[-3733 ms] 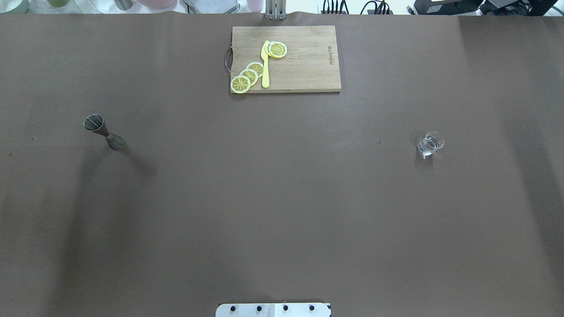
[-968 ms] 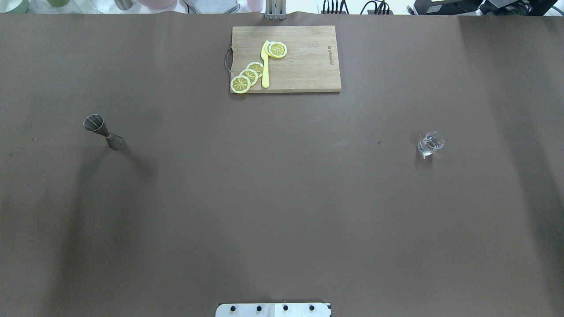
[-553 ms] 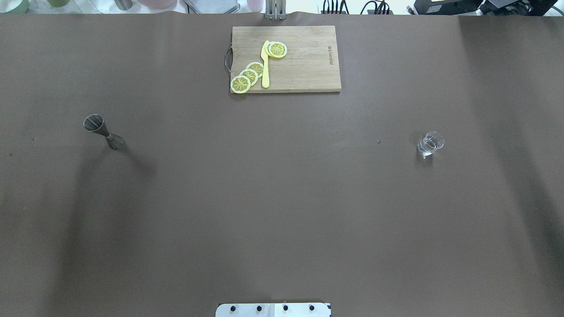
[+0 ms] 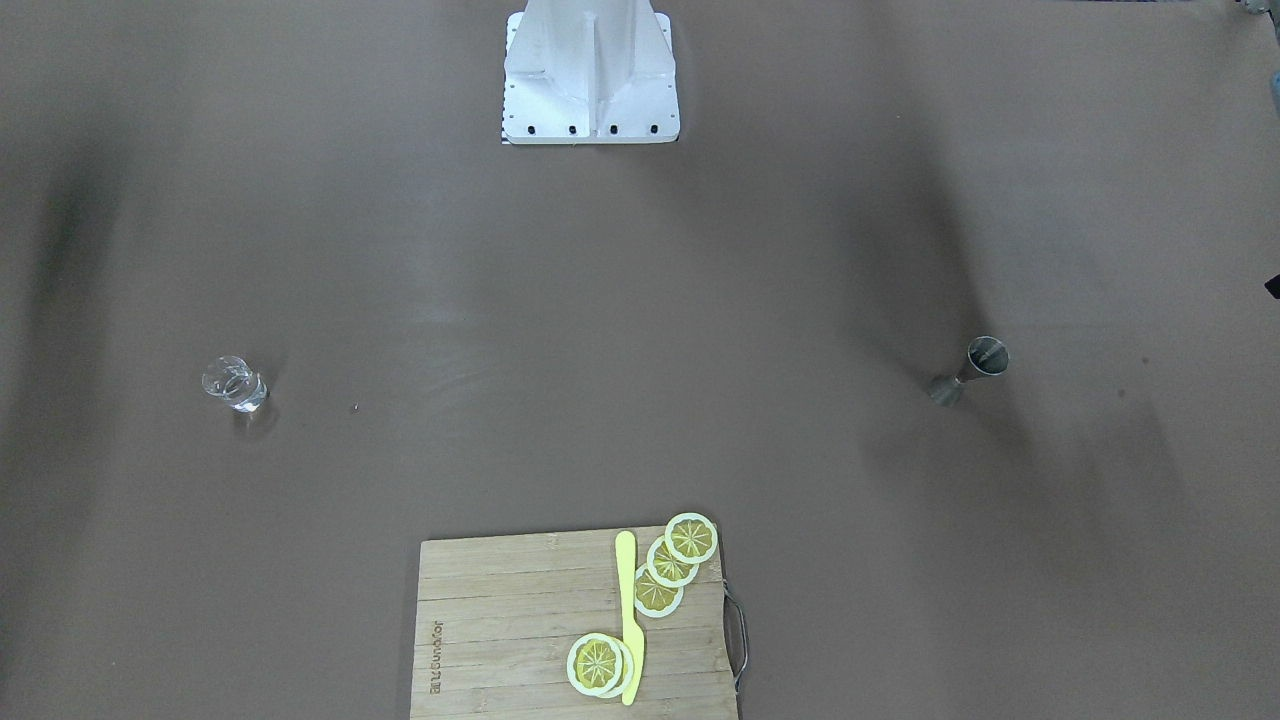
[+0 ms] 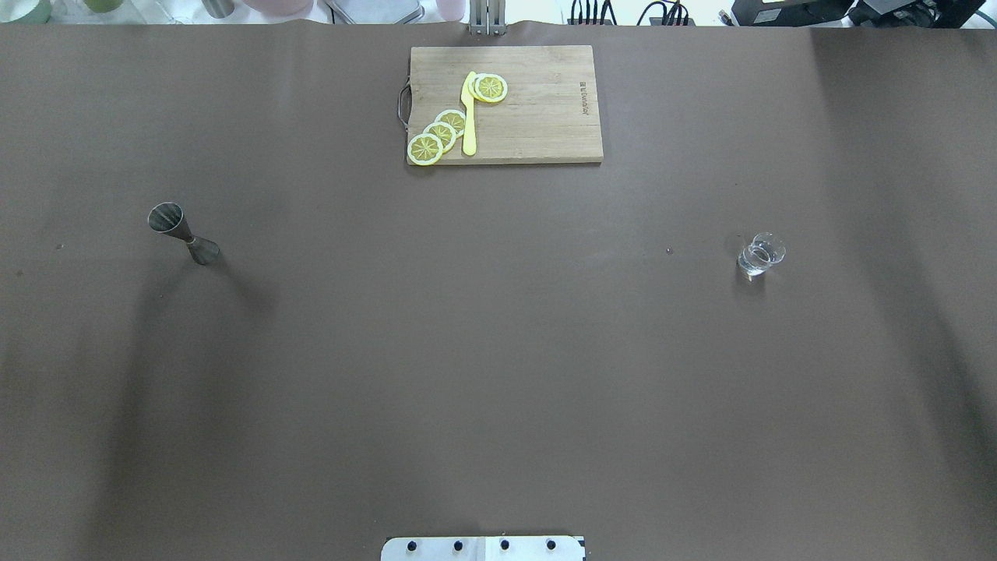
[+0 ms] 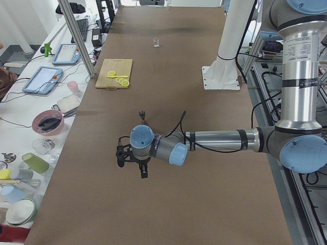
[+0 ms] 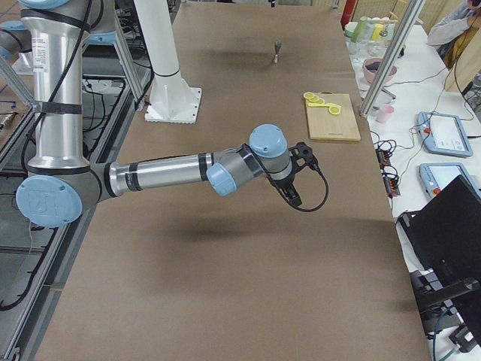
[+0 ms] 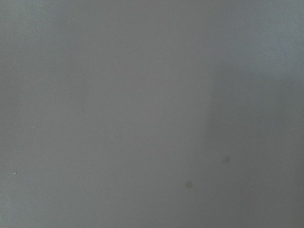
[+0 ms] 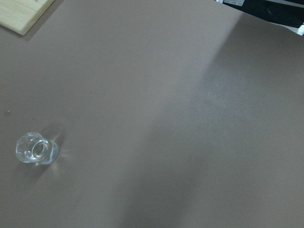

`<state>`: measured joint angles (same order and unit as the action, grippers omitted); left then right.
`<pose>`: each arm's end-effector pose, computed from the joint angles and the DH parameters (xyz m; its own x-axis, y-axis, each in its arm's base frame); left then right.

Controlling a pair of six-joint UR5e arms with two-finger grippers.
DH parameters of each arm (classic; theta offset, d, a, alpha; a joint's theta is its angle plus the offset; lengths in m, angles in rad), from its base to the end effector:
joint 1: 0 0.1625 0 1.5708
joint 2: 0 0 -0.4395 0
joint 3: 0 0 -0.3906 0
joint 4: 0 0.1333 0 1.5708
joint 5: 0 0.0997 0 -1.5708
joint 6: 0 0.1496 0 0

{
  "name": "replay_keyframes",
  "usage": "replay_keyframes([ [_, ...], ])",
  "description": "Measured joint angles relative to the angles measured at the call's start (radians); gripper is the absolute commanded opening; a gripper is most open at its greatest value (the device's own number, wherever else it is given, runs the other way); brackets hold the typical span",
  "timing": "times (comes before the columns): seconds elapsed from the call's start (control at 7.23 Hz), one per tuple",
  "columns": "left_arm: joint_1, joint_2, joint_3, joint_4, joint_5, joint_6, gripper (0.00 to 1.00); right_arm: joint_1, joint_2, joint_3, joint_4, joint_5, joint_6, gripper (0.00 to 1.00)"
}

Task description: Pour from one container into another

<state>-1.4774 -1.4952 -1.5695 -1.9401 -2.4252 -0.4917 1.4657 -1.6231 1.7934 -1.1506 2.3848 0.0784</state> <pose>0.0244 -0.4799 0.6961 0.6006 -0.2053 -0.7727 0.2204 0.9715 -0.0868 -0.0283 -0.5018 0.5650 0.6452 -0.4084 0.6457 0.0367 0.8607 0.5078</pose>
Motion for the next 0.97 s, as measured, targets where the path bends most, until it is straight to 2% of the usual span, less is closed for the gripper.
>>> replay_keyframes([
  [0.28, -0.001, 0.001, -0.006, 0.004, 0.001, -0.001, 0.98, -0.024, -0.02, 0.0, 0.047, -0.022, 0.16, 1.0],
  [0.83, -0.001, 0.001, -0.029, 0.02, 0.004, -0.002, 0.98, -0.151, -0.133, -0.006, 0.379, -0.042, 0.27, 1.0],
  [0.97, -0.001, -0.002, -0.052, 0.067, 0.005, -0.002, 0.98, -0.193, -0.152, -0.007, 0.455, -0.046, 0.271, 1.0],
])
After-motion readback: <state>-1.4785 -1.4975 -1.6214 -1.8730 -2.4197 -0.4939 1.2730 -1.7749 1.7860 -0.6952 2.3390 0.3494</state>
